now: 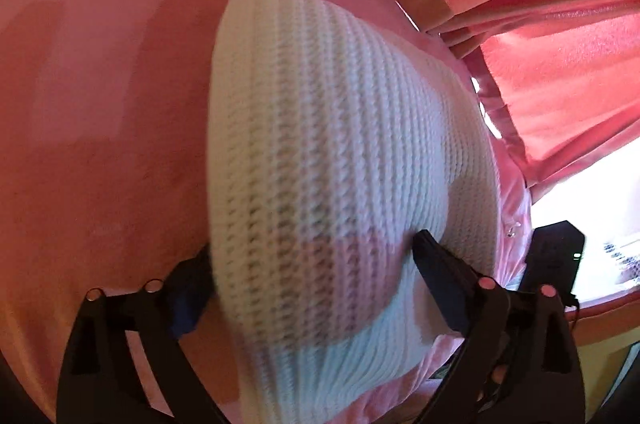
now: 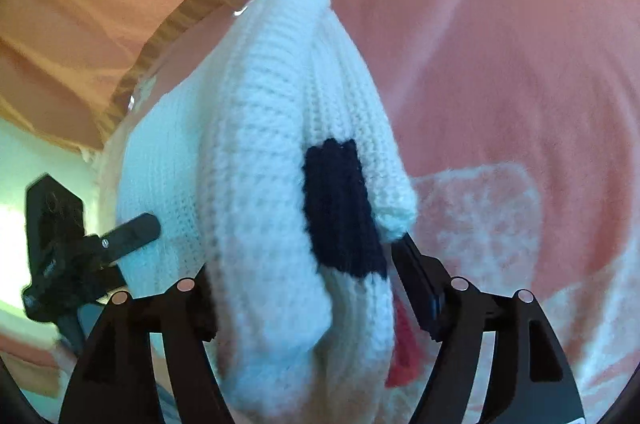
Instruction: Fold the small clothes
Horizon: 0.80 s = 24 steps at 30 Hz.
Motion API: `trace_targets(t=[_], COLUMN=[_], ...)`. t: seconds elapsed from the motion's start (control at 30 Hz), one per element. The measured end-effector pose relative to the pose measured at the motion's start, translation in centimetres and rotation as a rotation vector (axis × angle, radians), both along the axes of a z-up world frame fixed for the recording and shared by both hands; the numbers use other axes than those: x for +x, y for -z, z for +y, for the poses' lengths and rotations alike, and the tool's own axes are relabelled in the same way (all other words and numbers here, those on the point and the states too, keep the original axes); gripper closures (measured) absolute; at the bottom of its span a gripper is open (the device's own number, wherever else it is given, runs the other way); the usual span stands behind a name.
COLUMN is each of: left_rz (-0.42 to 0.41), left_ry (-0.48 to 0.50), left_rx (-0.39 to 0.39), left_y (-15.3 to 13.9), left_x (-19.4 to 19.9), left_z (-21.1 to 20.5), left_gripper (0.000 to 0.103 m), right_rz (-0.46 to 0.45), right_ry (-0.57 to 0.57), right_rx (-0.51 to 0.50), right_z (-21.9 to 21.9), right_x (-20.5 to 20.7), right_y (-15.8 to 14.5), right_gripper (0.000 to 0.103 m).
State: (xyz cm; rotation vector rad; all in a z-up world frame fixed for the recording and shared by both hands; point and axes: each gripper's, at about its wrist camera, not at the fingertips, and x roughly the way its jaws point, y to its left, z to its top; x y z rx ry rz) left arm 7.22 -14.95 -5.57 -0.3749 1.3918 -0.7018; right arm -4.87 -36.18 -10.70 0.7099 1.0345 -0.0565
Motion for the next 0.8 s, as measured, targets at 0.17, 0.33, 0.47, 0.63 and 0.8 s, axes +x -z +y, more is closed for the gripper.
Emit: trace_targets(t=[0.17, 0.33, 0.47, 0.63, 0.8], left_rz=[-0.086, -0.229, -0.420, -0.682, -0.772], left_ry=[0.049, 0.116, 0.160, 0.161, 0.107], left_rx=[0.008, -0.056, -0.137, -0.230, -0.197], left_y=[-1.5, -7.7, -15.6, -24.5, -25.9], left_x=[0.5, 0.3, -1.1, -2.9, -0.7], left_z=[-2.4, -3.9, -3.4, 0.9, 5.3], left_gripper=[0.049, 0.058, 0.058, 0.056, 0.047], right_rz=[-0.079, -0.273, -0.464, -0.710, -0.753], right_ry=[0.015, 0.020, 0.038, 0.018, -0.064], right_rx=[0.041, -0.123, -0.208, -0.295, -0.303], right_z=[0.1, 2.2, 3.6, 7.0, 11.6], right_x=[0.1, -1.6, -3.9, -5.8, -2.8], right_y=[-1.0, -8.5, -15.4, -22.7, -23.2], right_gripper=[0.069, 0.071, 0.071, 0.070, 0.062])
